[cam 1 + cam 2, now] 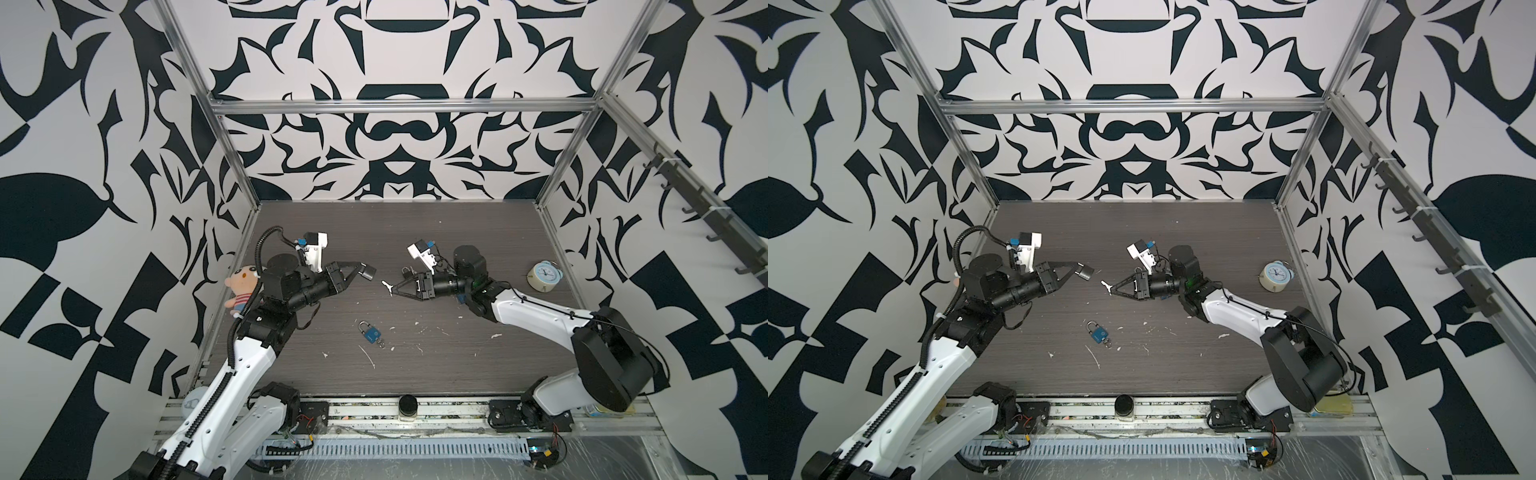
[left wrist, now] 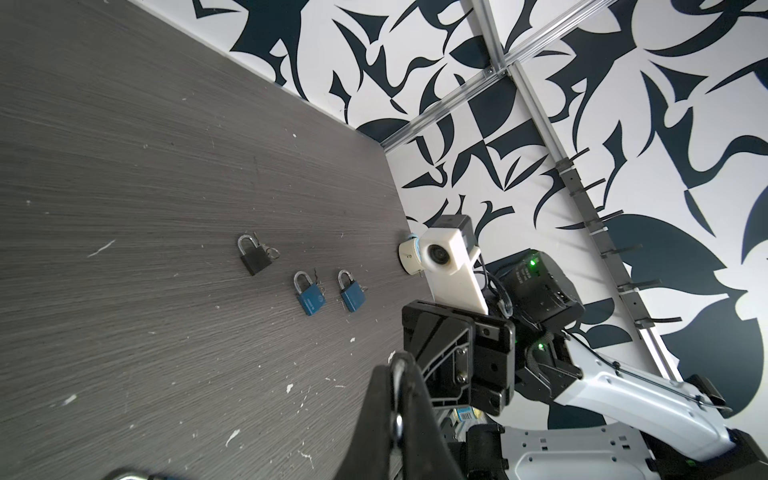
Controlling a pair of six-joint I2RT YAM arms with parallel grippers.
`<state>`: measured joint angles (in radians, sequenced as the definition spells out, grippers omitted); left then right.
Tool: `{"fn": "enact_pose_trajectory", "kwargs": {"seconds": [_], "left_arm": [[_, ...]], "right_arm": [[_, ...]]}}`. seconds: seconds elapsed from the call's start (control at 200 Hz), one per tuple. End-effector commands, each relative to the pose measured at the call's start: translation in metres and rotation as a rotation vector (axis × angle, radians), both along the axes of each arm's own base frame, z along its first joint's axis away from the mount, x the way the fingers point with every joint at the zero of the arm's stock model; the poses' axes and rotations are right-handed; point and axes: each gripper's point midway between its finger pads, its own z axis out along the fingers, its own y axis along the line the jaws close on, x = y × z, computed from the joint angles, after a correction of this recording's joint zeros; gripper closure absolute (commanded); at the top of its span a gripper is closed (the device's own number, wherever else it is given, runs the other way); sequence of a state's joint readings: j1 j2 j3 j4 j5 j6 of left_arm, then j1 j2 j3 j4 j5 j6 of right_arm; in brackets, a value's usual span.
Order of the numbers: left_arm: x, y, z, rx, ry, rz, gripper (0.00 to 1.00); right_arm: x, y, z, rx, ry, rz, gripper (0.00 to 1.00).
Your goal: Lock with the key
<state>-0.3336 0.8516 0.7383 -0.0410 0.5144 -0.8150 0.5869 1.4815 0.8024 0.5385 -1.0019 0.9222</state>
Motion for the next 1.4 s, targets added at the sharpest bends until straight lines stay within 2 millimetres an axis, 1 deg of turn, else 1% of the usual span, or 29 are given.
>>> {"fn": "enact_pose_trajectory", "kwargs": {"seconds": [0.0, 0.095, 0.14, 0.15, 0.245, 0.305, 0.37, 0.48, 0.575, 0.6, 0.61, 0.625, 0.71, 0.725, 0.82, 0.915, 0.995, 1.1, 1.255, 1.4], "left_arm": [[-0.003, -0.001, 0.017, -0.017, -0.043, -0.016, 1.0], [-0.001, -0.004, 0.005, 0.004, -0.004, -0.04, 1.0], [0.001, -0.006, -0.006, 0.023, 0.03, -0.046, 1.0], [0.002, -0.006, -0.007, 0.025, 0.036, -0.05, 1.0], [0.003, -0.016, -0.029, 0.031, 0.117, -0.107, 1.0], [0.005, -0.024, -0.039, 0.042, 0.148, -0.141, 1.0], [0.005, -0.034, -0.052, 0.063, 0.176, -0.176, 1.0], [0.002, -0.058, -0.067, 0.102, 0.203, -0.252, 1.0], [-0.003, -0.084, -0.078, 0.137, 0.221, -0.333, 1.0], [-0.006, -0.091, -0.078, 0.143, 0.218, -0.357, 1.0], [-0.006, -0.095, -0.086, 0.153, 0.237, -0.366, 1.0], [-0.006, -0.099, -0.09, 0.16, 0.245, -0.378, 1.0], [-0.013, -0.124, -0.102, 0.19, 0.261, -0.456, 1.0], [-0.014, -0.128, -0.102, 0.194, 0.257, -0.471, 1.0], [-0.02, -0.154, -0.118, 0.229, 0.285, -0.55, 1.0], [-0.022, -0.179, -0.132, 0.242, 0.32, -0.617, 1.0], [-0.021, -0.196, -0.147, 0.255, 0.347, -0.657, 1.0], [-0.022, -0.216, -0.16, 0.262, 0.375, -0.705, 1.0], [-0.029, -0.243, -0.181, 0.281, 0.424, -0.772, 1.0], [-0.03, -0.26, -0.2, 0.289, 0.483, -0.8, 1.0]], "right_arm": [[0.006, -0.009, 0.01, 0.018, -0.028, -0.038, 1.0], [0.017, -0.022, 0.005, -0.03, -0.034, -0.104, 1.0], [0.024, -0.03, 0.0, -0.085, -0.048, -0.155, 1.0], [0.025, -0.033, -0.005, -0.106, -0.043, -0.168, 1.0], [0.032, -0.053, -0.015, -0.229, -0.053, -0.258, 1.0], [0.034, -0.066, -0.018, -0.257, -0.041, -0.297, 1.0], [0.038, -0.084, -0.024, -0.287, -0.005, -0.356, 1.0], [0.038, -0.117, -0.038, -0.333, 0.056, -0.449, 1.0], [0.036, -0.146, -0.051, -0.375, 0.095, -0.532, 1.0], [0.034, -0.153, -0.053, -0.382, 0.104, -0.551, 1.0], [0.034, -0.155, -0.054, -0.385, 0.109, -0.557, 1.0], [0.033, -0.159, -0.055, -0.389, 0.116, -0.568, 1.0], [0.026, -0.176, -0.059, -0.398, 0.141, -0.61, 1.0], [0.025, -0.178, -0.059, -0.397, 0.141, -0.614, 1.0], [0.018, -0.192, -0.063, -0.415, 0.163, -0.647, 1.0], [0.014, -0.203, -0.067, -0.411, 0.193, -0.682, 1.0], [0.012, -0.214, -0.068, -0.407, 0.218, -0.725, 1.0], [0.01, -0.224, -0.065, -0.396, 0.218, -0.763, 1.0], [0.008, -0.23, -0.068, -0.396, 0.224, -0.783, 1.0], [0.009, -0.231, -0.072, -0.396, 0.234, -0.779, 1.0]]}}
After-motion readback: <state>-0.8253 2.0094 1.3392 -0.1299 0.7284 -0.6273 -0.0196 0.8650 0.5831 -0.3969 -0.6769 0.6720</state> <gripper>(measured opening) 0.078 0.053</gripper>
